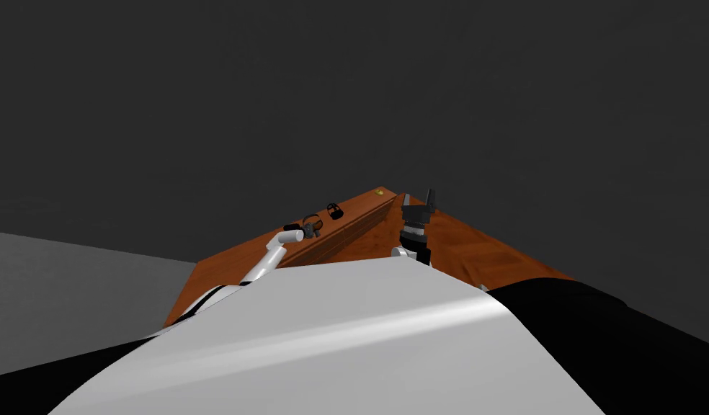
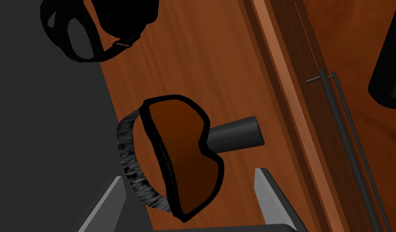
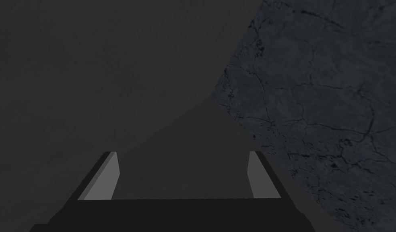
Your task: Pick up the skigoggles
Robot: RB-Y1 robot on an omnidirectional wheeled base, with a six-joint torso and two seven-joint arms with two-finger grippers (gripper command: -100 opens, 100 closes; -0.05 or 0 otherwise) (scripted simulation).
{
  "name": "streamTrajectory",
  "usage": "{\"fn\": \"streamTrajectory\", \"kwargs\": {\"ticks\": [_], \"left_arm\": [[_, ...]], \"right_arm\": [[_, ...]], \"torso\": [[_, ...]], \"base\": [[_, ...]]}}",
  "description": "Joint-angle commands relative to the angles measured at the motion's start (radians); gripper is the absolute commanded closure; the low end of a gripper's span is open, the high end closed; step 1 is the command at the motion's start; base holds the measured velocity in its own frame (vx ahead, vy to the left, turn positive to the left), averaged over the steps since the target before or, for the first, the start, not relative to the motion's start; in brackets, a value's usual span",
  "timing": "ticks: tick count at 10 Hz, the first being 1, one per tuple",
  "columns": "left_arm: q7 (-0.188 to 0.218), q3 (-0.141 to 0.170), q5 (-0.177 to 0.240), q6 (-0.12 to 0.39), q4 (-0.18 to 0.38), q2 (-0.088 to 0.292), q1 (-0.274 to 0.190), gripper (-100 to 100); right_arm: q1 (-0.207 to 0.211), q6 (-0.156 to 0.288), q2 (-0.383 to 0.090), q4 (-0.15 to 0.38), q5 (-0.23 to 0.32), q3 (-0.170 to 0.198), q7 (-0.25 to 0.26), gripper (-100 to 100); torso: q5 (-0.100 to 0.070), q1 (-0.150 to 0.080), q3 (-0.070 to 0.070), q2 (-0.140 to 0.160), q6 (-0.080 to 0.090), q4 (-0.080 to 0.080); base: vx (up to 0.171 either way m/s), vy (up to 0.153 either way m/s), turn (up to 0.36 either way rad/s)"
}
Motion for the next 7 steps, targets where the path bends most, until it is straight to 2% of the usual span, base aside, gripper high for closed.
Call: {"fn": "streamTrajectory", "kwargs": {"ticks": [1, 2, 3, 5, 6, 7], "left_arm": [[-0.005, -0.003, 0.008, -0.001, 0.031, 0.002, -0.012, -100], [-0.001, -0.009, 0.028, 0.037, 0.065, 0.019, -0.038, -100], [-0.001, -0.009, 0.028, 0.037, 0.082, 0.019, -0.038, -100], [0.007, -0.021, 0.066, 0.097, 0.154, 0.053, -0.087, -100], [0.007, -0.021, 0.066, 0.105, 0.175, 0.053, -0.087, -100], [0.011, -0.026, 0.082, 0.135, 0.204, 0.070, -0.109, -100]], "right_arm": [[0.000, 0.000, 0.000, 0.000, 0.000, 0.000, 0.000, 0], [0.000, 0.000, 0.000, 0.000, 0.000, 0.000, 0.000, 0], [0.000, 0.000, 0.000, 0.000, 0.000, 0.000, 0.000, 0], [0.000, 0.000, 0.000, 0.000, 0.000, 0.000, 0.000, 0], [0.000, 0.000, 0.000, 0.000, 0.000, 0.000, 0.000, 0], [0.000, 0.000, 0.000, 0.000, 0.000, 0.000, 0.000, 0]], "torso": [[0.000, 0.000, 0.000, 0.000, 0.000, 0.000], [0.000, 0.000, 0.000, 0.000, 0.000, 0.000], [0.000, -0.001, 0.000, 0.000, 0.001, 0.000], [0.000, 0.000, 0.000, 0.000, 0.001, 0.000], [0.000, 0.001, 0.000, -0.001, 0.001, 0.000], [0.000, 0.001, -0.001, -0.001, 0.000, 0.000]], "base": [[0.002, 0.006, 0.032], [0.007, 0.002, -0.175], [0.007, 0.010, -0.089], [0.013, 0.015, -0.181], [0.018, 0.023, -0.069], [0.018, 0.010, -0.117]]}}
